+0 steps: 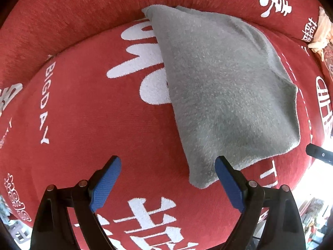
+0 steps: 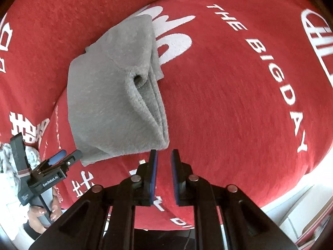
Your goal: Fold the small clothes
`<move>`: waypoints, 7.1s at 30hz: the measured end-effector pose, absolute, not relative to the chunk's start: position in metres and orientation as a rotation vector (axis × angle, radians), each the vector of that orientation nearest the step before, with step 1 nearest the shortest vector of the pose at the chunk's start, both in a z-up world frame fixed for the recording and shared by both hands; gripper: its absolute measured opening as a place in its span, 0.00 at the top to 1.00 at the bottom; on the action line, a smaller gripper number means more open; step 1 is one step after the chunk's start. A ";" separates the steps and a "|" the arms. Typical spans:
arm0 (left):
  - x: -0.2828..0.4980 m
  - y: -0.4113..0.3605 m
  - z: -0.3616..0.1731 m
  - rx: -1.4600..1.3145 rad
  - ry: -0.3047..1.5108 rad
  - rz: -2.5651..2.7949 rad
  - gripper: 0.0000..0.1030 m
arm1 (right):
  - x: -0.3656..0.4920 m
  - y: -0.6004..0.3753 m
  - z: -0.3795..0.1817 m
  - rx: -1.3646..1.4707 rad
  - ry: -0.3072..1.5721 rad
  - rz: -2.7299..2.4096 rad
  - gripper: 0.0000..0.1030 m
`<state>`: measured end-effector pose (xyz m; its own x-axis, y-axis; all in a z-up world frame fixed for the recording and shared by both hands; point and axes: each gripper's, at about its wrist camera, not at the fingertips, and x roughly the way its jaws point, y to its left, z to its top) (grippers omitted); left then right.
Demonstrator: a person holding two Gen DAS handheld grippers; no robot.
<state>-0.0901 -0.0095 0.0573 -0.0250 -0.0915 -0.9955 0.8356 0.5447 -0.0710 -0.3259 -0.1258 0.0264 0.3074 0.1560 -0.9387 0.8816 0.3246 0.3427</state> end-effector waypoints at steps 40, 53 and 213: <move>0.002 -0.069 0.036 0.408 1.551 -0.823 0.00 | -0.275 -0.254 -0.030 1.361 1.055 -0.367 0.42; -0.009 -0.110 0.004 0.257 1.721 -1.017 0.00 | -0.230 -0.264 -0.076 1.474 0.972 -0.033 0.39; -0.057 0.107 0.119 0.570 1.429 -0.551 0.00 | -0.192 -0.024 0.076 0.685 1.389 -0.574 0.00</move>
<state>-0.0569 0.1071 0.1193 0.0660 -0.0118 -0.9978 0.6610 0.7496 0.0349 -0.1918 -0.0237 0.0755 0.1050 0.0304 -0.9940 0.7234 0.6836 0.0973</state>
